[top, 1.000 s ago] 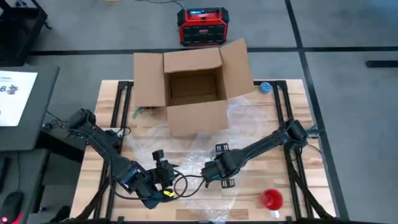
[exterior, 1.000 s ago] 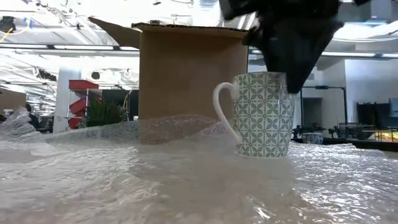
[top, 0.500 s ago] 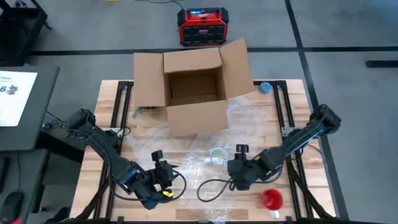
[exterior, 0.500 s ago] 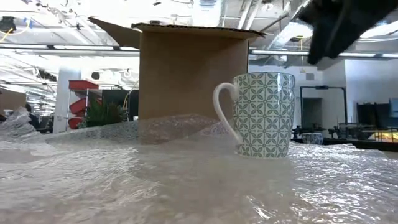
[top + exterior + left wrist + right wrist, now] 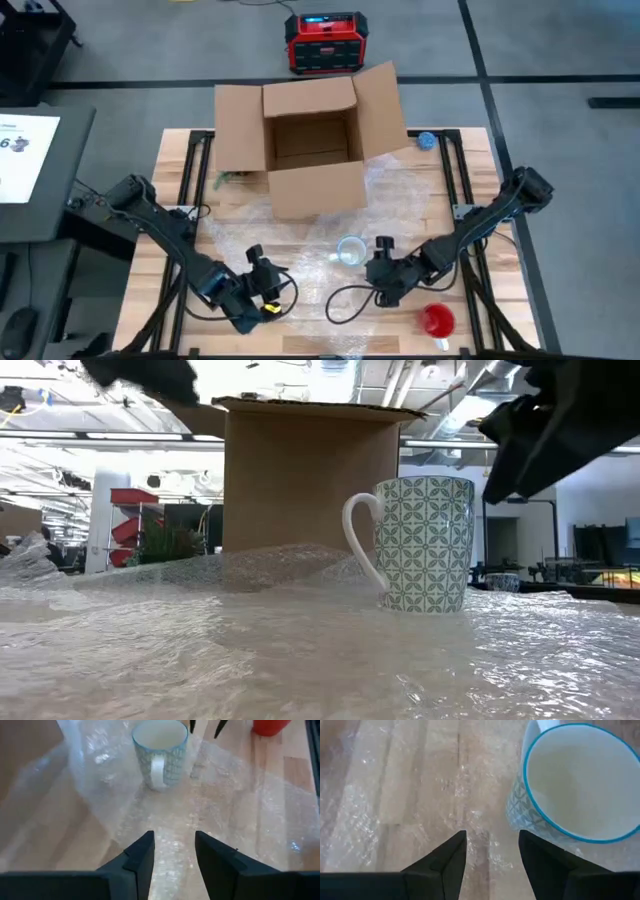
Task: Wrap mug
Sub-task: Wrap the green patterned mug into the bubble wrap
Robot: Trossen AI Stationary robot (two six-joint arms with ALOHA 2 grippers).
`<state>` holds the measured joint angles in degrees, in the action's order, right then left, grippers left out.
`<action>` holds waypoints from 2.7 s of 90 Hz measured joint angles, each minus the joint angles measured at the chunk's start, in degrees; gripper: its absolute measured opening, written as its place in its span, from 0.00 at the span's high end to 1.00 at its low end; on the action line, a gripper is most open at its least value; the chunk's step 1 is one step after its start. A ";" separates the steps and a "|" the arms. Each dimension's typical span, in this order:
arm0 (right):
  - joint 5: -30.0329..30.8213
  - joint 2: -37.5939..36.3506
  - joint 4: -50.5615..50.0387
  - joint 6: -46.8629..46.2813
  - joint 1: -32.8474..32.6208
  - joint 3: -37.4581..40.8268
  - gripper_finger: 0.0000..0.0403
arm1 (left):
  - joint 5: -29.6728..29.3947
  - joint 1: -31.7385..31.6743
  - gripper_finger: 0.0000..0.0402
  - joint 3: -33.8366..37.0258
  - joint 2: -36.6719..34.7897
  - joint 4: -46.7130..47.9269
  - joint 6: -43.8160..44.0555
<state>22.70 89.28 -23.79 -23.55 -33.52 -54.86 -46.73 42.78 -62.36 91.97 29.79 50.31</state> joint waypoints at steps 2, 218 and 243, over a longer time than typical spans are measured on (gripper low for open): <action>-0.02 0.02 0.33 0.56 0.02 0.09 0.58 | -0.03 -0.02 0.69 0.85 0.01 -1.06 0.00; -6.63 -5.06 -15.89 3.71 7.40 -12.14 0.68 | -2.33 -0.52 0.69 4.41 -0.16 -10.02 -5.52; 8.81 -17.73 -28.19 -13.35 6.09 -2.25 0.66 | -2.33 -0.52 0.69 4.41 -0.16 -9.98 -5.52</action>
<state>31.50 71.55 -51.98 -36.91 -27.43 -57.12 -49.06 42.26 -57.95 91.81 19.81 44.80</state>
